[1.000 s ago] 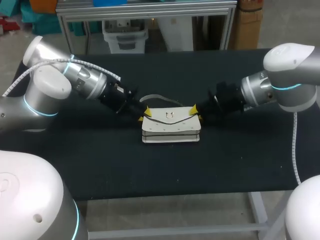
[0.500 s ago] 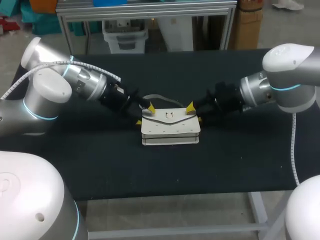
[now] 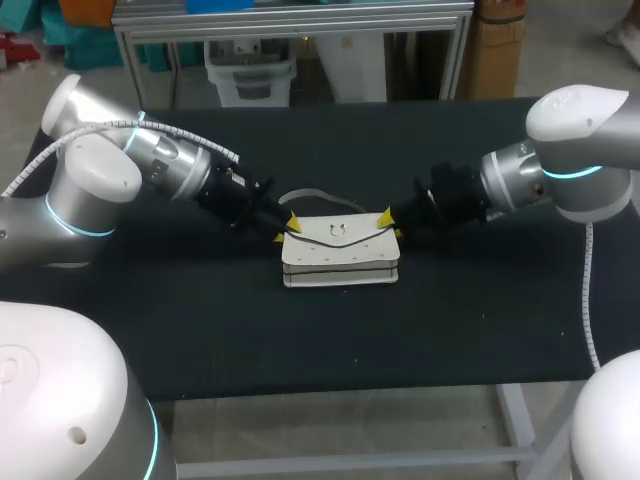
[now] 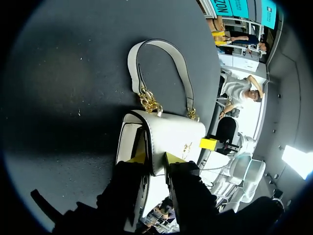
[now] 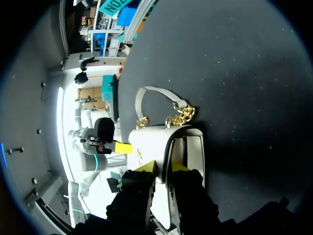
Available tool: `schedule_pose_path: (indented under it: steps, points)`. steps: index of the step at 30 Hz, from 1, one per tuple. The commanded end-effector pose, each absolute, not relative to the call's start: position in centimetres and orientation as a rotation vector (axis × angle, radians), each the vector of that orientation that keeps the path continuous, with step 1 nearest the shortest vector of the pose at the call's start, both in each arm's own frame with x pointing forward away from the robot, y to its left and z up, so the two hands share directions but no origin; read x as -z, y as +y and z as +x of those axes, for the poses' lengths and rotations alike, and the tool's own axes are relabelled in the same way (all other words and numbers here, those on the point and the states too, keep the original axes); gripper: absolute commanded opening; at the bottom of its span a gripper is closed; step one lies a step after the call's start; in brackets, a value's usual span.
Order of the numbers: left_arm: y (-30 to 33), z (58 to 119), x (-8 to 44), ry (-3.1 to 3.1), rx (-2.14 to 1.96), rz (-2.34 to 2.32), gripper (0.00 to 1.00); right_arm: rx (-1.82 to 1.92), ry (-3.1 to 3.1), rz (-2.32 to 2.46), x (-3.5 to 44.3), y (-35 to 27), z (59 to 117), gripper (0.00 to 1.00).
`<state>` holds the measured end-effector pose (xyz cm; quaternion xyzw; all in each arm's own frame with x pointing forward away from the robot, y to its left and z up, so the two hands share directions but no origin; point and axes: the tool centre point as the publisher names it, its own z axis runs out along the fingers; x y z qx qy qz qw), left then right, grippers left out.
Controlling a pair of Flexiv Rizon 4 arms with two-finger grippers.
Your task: Pick up the bag, open it, inspect its contents, close it, and place it on the opposite side
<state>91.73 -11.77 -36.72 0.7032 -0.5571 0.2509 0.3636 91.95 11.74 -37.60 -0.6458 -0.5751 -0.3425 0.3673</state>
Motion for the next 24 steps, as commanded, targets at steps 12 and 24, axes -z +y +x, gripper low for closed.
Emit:
schedule_pose_path:
  steps: [12,24]
  points:
    - [-10.9,89.4,34.8,-1.48,-0.67,1.887,1.0,0.9,-1.527,-1.63,35.2,10.7,90.3,1.0]
    - [-8.8,88.7,33.7,-1.506,-0.627,1.964,1.0,0.876,-1.559,-1.606,35.4,11.2,88.7,0.91]
